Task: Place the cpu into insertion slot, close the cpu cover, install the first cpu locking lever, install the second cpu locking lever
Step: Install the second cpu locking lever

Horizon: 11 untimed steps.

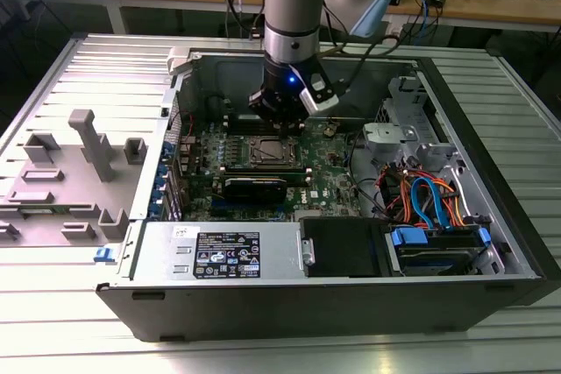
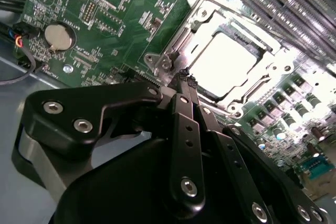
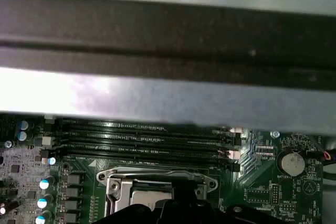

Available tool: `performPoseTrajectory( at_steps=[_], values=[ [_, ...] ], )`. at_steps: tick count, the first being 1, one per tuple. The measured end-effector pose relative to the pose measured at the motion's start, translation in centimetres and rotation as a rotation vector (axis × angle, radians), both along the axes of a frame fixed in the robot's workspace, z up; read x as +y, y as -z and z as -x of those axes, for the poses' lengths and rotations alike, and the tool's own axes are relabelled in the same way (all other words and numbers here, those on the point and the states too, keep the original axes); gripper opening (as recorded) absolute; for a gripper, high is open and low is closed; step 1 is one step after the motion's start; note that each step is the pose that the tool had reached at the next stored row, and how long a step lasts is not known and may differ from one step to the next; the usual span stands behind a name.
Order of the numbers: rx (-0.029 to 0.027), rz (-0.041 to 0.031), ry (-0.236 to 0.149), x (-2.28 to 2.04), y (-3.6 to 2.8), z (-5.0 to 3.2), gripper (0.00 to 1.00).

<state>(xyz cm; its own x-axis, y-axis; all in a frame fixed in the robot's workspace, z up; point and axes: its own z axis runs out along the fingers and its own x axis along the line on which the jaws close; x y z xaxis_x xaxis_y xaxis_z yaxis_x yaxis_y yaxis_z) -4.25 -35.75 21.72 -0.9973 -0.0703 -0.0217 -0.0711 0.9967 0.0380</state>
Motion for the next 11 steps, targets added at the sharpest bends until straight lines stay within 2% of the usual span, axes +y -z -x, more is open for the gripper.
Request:
performPoseTrajectory(
  at_steps=[3, 8, 11],
  values=[
    [0.0, -0.0001, 0.0, -0.41, 0.0, 0.0, 0.11],
    [0.0, 0.0, 0.0, -0.51, -0.73, 0.0, 0.11],
    [0.0, -0.0001, 0.0, -0.51, -0.73, 0.0, 0.11]
  ],
)
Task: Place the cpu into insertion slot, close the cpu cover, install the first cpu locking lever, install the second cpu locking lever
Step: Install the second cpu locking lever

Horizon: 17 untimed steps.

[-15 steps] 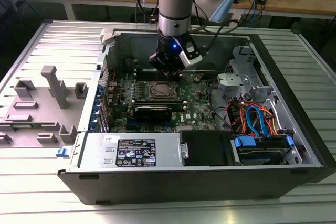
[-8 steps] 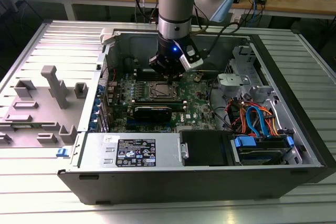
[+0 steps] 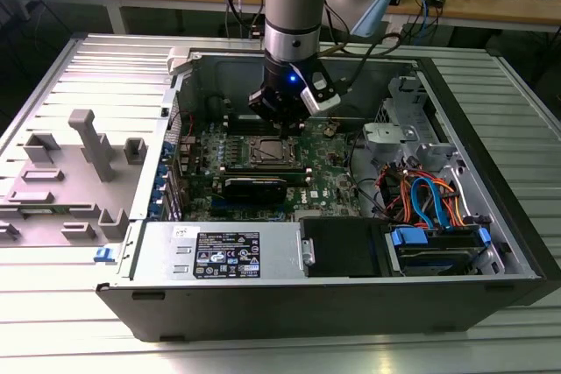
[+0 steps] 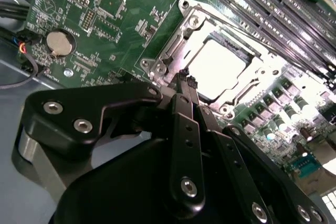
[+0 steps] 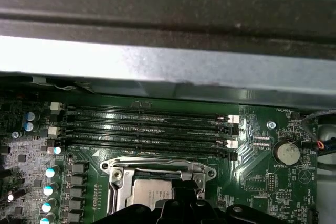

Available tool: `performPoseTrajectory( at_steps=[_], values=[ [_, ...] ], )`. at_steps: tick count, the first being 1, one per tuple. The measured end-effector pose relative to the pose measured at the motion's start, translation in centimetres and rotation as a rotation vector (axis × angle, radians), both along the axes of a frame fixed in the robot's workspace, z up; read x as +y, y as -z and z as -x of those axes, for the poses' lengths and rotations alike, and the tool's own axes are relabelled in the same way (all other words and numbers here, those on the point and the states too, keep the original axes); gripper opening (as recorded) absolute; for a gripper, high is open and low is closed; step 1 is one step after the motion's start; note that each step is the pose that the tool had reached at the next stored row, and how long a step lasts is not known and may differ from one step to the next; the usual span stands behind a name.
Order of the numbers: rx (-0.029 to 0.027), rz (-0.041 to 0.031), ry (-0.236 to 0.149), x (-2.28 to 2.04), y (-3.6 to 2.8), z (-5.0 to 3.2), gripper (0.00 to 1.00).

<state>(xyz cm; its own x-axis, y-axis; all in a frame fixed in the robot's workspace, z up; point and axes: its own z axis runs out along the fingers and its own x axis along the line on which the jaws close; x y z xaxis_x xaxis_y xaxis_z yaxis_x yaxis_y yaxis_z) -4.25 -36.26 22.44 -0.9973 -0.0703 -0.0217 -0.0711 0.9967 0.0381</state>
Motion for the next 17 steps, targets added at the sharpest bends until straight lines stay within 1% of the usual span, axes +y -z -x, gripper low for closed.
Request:
performPoseTrajectory(
  at_steps=[4, 7, 9, 11, 13, 14, 17],
  values=[
    [0.0001, 0.0001, 0.0, -0.01, -0.01, 0.0, 0.11],
    [0.0001, 0.0001, 0.0, -0.17, 0.01, 0.0, 0.11],
    [0.0, 0.0, 0.0, -0.47, 0.03, 0.0, 0.11],
    [0.0001, 0.0001, 0.0, -1.11, 0.03, 0.01, 0.11],
    [0.0001, 0.0001, 0.0, -1.4, -0.11, 0.01, 0.11],
    [0.0, 0.0001, 0.0, -1.5, -0.19, 0.02, 0.11],
    [-0.0001, 0.0, 0.0, -1.52, -0.22, 0.02, 0.11]
  ],
)
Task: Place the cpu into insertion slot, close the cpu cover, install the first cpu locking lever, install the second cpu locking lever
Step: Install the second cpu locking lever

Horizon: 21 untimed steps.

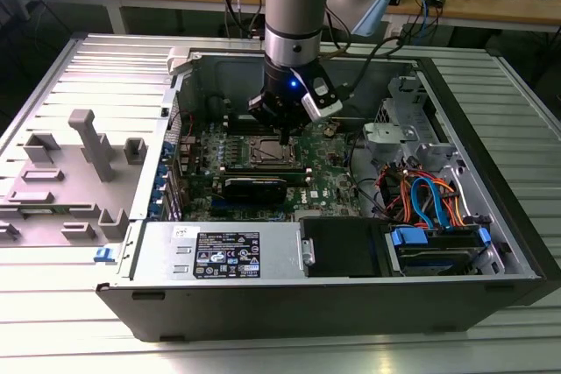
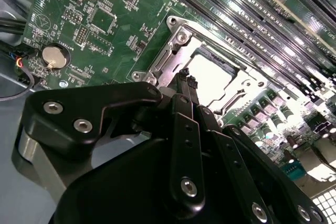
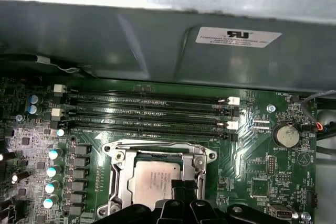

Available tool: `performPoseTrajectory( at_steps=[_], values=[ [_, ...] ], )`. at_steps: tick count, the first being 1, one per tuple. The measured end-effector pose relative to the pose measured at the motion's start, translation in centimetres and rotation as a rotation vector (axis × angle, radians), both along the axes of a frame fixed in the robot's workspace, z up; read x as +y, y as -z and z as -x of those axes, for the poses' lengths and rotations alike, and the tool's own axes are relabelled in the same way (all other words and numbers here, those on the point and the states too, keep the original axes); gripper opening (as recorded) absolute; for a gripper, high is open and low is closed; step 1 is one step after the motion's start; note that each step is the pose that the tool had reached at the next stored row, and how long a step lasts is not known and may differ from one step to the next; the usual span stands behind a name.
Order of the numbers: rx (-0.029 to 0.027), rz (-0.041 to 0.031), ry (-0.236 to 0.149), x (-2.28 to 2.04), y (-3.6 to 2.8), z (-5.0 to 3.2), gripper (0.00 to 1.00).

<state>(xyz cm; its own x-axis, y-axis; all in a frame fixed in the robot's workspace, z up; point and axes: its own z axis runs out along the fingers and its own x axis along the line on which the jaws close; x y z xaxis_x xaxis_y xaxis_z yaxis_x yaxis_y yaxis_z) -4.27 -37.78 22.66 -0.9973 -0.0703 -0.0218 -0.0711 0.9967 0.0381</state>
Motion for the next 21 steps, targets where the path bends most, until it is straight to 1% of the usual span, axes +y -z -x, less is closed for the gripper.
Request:
performPoseTrajectory(
  at_steps=[2, 8, 11, 13, 14, 15, 16, 17, 19, 20, 21],
  values=[
    [0.0001, 0.0001, 0.0, -0.57, 0.0, 0.0, 0.11],
    [0.0, 0.0, 0.0, -0.59, -0.04, 0.01, 0.11],
    [0.0001, 0.0001, 0.0, -0.59, -0.25, 0.04, 0.11],
    [0.0, 0.0001, 0.0, -0.67, -0.31, 0.05, 0.11],
    [0.0001, 0.0, 0.0, -0.79, -0.31, 0.07, 0.11],
    [0.0001, -0.0001, 0.0, -1.07, -0.3, 0.09, 0.11],
    [0.0001, -0.0011, 0.0, -1.53, -0.3, 0.14, 0.11],
    [0.0, -0.0052, 0.0, -2.08, -0.29, 0.18, 0.11],
    [0.0, -0.0163, 0.0, -2.29, -0.31, 0.2, 0.11],
    [0.0001, -0.0247, 0.0, -2.34, -0.37, 0.22, 0.11],
    [0.0001, -0.0295, 0.0, -2.35, -0.42, 0.24, 0.11]
  ],
)
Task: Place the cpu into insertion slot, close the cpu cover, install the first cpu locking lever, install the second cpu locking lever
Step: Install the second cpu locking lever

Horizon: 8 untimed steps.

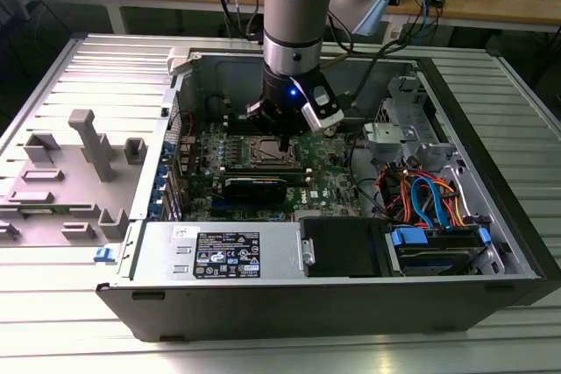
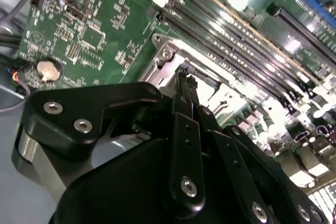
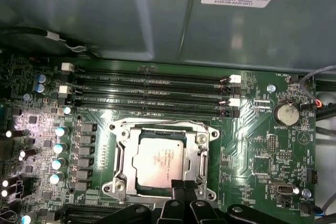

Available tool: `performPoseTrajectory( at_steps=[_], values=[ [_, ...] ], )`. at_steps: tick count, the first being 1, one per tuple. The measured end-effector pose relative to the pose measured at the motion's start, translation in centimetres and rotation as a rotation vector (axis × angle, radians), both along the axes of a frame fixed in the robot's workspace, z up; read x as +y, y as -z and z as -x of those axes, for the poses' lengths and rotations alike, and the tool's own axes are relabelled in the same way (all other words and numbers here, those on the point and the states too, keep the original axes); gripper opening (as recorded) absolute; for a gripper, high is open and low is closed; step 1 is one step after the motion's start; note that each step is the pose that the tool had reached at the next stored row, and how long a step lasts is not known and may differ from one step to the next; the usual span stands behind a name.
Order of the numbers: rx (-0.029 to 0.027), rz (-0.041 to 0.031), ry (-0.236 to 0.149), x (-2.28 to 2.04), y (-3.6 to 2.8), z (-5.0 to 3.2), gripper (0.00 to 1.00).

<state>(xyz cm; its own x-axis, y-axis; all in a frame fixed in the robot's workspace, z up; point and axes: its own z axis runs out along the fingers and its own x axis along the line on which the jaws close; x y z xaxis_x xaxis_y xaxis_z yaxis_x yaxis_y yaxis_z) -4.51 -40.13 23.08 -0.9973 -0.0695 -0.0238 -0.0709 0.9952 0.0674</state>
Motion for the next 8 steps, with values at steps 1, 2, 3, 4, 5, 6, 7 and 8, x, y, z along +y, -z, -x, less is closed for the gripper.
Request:
performPoseTrajectory(
  at_steps=[1, 2, 3, 4, 5, 6, 7, 8],
  values=[
    [-0.0001, -0.0055, 0.0, -0.01, -0.08, 0.02, 0.11],
    [0.0, -0.0082, 0.0, -0.03, -0.17, 0.03, 0.11],
    [-0.0001, -0.0118, 0.0, -0.05, -0.25, 0.02, 0.11],
    [-0.0001, -0.013, 0.0, -0.06, -0.31, 0.03, 0.11],
    [0.0, -0.0132, 0.0, -0.07, -0.39, 0.03, 0.11],
    [0.0, -0.0141, 0.0, -0.11, -0.44, 0.03, 0.11],
    [-0.0001, -0.0149, 0.0, -0.17, -0.52, 0.03, 0.11],
    [0.0045, -0.0179, 0.0, -0.34, -0.58, 0.04, 0.11]
  ],
)
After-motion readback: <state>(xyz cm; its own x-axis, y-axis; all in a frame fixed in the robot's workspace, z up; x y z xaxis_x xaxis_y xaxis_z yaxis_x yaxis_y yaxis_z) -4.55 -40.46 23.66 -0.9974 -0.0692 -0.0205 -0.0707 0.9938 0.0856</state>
